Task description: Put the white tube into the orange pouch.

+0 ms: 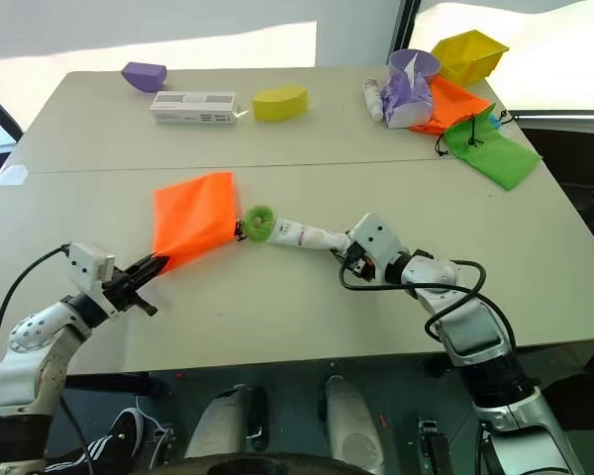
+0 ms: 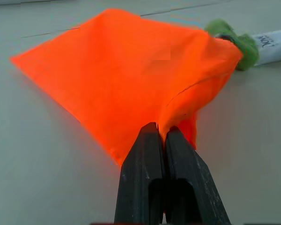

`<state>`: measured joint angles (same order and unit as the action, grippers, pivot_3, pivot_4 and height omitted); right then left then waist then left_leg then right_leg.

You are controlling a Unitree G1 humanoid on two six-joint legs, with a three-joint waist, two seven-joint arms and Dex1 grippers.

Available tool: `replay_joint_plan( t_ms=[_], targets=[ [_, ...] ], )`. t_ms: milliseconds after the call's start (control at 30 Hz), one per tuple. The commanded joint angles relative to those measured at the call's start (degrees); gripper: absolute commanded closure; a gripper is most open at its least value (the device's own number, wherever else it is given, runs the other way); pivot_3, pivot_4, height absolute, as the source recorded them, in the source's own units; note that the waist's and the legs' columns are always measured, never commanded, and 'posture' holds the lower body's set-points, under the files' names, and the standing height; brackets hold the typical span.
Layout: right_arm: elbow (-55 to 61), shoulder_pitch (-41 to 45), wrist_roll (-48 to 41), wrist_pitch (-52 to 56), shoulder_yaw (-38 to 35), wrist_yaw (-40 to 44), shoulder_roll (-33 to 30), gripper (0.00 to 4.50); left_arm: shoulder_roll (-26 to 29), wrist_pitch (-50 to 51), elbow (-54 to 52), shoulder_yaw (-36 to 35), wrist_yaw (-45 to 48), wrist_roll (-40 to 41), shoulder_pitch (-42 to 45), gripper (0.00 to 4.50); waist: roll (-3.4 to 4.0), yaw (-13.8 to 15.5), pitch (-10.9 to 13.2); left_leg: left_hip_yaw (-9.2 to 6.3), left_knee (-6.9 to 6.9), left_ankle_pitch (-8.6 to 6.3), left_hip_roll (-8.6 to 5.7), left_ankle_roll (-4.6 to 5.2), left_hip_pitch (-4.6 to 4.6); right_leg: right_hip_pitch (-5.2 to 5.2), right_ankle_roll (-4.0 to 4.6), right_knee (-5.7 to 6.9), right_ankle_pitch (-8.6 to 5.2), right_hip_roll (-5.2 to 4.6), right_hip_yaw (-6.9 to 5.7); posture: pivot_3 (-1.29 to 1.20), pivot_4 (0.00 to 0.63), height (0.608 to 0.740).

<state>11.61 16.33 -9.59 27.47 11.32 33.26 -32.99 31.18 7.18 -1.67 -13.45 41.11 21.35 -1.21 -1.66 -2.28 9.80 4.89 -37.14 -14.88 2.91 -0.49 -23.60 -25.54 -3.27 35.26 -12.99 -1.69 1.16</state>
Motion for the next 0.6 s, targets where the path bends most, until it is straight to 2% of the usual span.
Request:
replay_joint_plan(
  t_ms=[33, 133, 300, 600],
  targets=[
    [2.8, -0.5, 1.0, -1.1, 1.8, 2.0, 0.4, 2.63, 1.1, -4.7, 1.3, 1.8, -0.1, -4.6, 2.1, 4.50, 0.00, 0.0, 0.0, 0.01, 0.00, 0.00, 0.00, 0.00, 0.04, 0.04, 0.00, 0.00, 0.00, -0.01, 0.00, 0.00, 0.150, 0.740],
    [2.7, -0.4, 1.5, -1.1, 1.5, 2.2, 0.8, 2.63, 2.4, -6.3, 1.4, 4.8, 1.8, -7.6, 2.2, 4.50, 0.00, -0.1, 0.0, 0.04, -0.02, 0.00, 0.00, 0.00, 0.08, 0.06, 0.00, 0.02, 0.01, -0.04, 0.00, 0.00, 0.150, 0.740],
    [3.6, -1.2, 1.2, -0.6, 1.6, 3.7, 0.6, 2.63, 2.8, -5.5, 0.1, 5.4, 3.0, -6.8, 3.1, 4.50, 0.00, -0.1, 0.0, 0.08, 0.00, 0.00, 0.02, 0.00, 0.09, 0.06, 0.00, 0.01, 0.01, -0.06, 0.06, 0.00, 0.150, 0.740],
    [5.3, -2.5, 0.2, 0.0, 1.3, 7.8, -1.1, 2.63, 2.8, 1.3, -4.5, 3.7, 4.2, -0.9, 3.6, 4.50, 0.00, -0.1, 0.0, 0.07, -0.06, 0.00, 0.02, 0.00, 0.13, 0.08, -0.01, 0.15, 0.01, -0.01, 0.02, 0.00, 0.150, 0.740]
  ],
)
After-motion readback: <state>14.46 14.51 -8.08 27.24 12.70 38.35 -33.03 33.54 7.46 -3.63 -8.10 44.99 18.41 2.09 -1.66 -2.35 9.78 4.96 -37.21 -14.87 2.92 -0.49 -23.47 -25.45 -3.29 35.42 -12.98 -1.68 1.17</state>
